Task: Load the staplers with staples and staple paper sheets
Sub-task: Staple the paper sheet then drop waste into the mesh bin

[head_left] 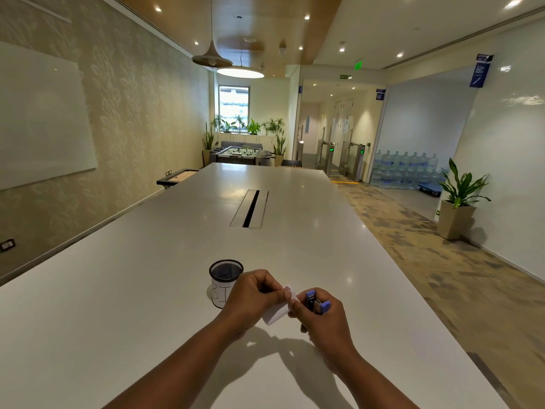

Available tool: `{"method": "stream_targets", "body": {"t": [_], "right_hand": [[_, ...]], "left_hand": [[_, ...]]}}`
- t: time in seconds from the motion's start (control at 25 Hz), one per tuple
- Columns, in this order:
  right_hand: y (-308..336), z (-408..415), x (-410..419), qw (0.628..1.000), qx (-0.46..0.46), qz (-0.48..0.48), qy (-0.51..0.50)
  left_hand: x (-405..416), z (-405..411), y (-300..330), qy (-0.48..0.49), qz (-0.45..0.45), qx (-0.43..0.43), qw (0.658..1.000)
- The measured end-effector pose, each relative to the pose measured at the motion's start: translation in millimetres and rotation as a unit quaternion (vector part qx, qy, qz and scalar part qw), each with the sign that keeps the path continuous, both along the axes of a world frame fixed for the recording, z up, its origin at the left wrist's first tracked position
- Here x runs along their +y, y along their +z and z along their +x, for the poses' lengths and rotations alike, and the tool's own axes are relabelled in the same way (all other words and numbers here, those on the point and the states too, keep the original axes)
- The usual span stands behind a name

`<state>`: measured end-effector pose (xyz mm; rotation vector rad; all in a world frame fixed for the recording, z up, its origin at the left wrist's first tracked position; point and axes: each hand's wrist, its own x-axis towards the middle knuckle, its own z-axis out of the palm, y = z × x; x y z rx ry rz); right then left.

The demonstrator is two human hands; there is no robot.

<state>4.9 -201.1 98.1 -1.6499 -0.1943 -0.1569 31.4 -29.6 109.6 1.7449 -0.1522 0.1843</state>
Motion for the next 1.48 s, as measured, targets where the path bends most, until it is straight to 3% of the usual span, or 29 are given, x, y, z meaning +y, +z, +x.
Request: {"method": "stream_targets", "body": {"t": [0.44, 1.2, 1.48], "right_hand": [[2, 0, 1, 0.999, 0.019, 0.030, 0.006], [0, 4, -4, 0.999, 0.017, -0.012, 0.038], [2, 8, -9, 0.994, 0.005, -0.086, 0.066]], "left_hand": [[2, 0, 1, -0.016, -0.009, 0.039, 0.999], [3, -1, 0, -0.051, -0.024, 0.060, 0.997], [2, -1, 0, -0.067, 0.060, 0.034, 0.995]]}}
